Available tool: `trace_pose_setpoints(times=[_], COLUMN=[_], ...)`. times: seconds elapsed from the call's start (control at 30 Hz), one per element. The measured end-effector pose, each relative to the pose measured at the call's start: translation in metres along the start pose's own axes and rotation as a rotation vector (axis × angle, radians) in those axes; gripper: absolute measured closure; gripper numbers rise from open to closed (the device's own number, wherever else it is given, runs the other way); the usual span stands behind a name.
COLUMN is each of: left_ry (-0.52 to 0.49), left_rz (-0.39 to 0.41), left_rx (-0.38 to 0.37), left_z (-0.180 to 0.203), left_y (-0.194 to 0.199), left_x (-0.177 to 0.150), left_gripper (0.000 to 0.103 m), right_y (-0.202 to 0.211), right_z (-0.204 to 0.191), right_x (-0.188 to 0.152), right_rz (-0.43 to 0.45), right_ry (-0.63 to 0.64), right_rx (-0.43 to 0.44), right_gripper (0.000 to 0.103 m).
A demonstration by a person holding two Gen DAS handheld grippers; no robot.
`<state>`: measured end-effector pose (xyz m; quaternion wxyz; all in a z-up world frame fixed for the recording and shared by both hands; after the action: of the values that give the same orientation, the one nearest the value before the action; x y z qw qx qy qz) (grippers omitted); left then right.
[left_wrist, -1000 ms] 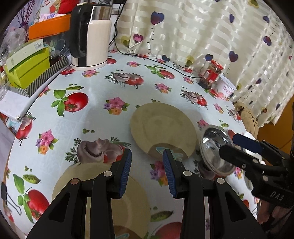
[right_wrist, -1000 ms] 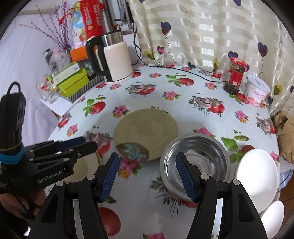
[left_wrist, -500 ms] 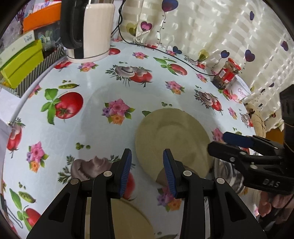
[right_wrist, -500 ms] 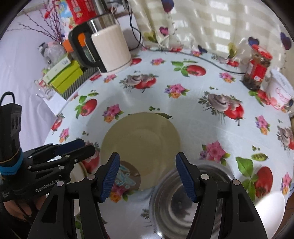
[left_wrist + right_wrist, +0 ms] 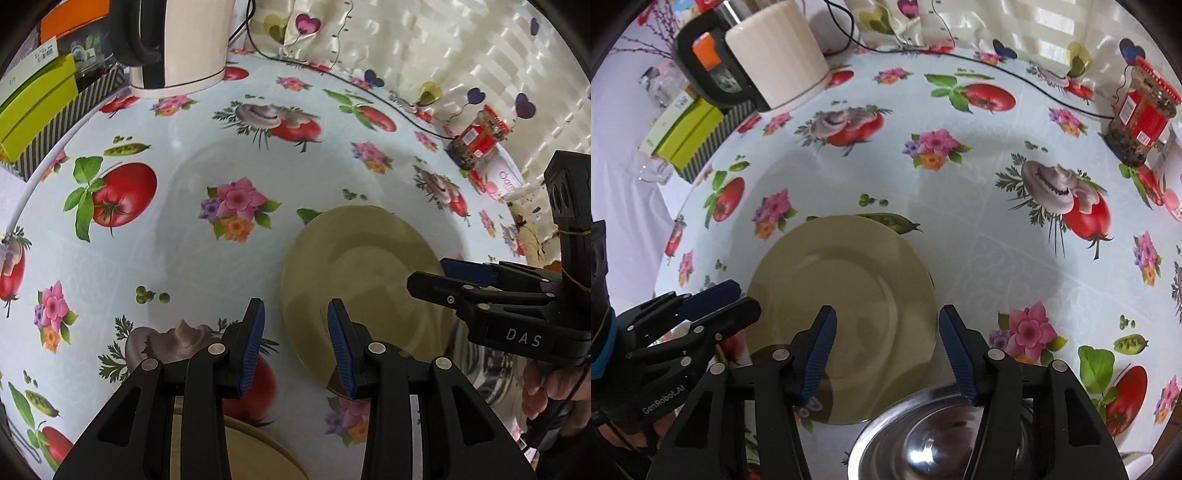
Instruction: Organize plates and bowls
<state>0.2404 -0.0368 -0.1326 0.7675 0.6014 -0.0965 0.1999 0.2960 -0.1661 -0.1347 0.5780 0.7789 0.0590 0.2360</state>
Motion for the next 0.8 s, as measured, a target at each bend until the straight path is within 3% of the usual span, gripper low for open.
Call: trace_pose_setpoints(times=[0.13, 0.3, 0.4, 0.8], left_ry=[0.003, -0.013, -0.017, 0.013], left_rz=[-0.024, -0.033, -0.039, -0.017], left_rx=[0.008, 0.007, -0.011, -0.021], left_z=[-0.001, 0.005, 0.01, 0.004], left_y=[-0.008, -0.013, -0.014, -0.005], left_x=[-0.003, -0.005, -0.006, -0.002], left_gripper=[0.066, 0.066, 0.066, 0.066], right_y=[-0.009, -0.012, -0.012, -0.01], right_z=[0.003, 0.007, 0.004, 0.001], right_x=[0.0, 0.0, 0.001, 0.005], right_rz=[-0.029, -0.036, -0.039, -0.02], right_ry=[0.002, 0.001, 0.01, -0.004], right_rx=[-0.004, -0.009, -0.007, 0.01], right_gripper=[0.055, 0.055, 0.062, 0.068])
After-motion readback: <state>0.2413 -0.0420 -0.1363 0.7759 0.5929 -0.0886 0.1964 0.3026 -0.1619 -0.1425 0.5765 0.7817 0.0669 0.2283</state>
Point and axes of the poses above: each gripper's, at about its wrist camera, not at the fingertips, and y roughly against the way its jaws point, z to its right, x to its top, the point moved 9 cm from there along -y, roughly the way its jaws point
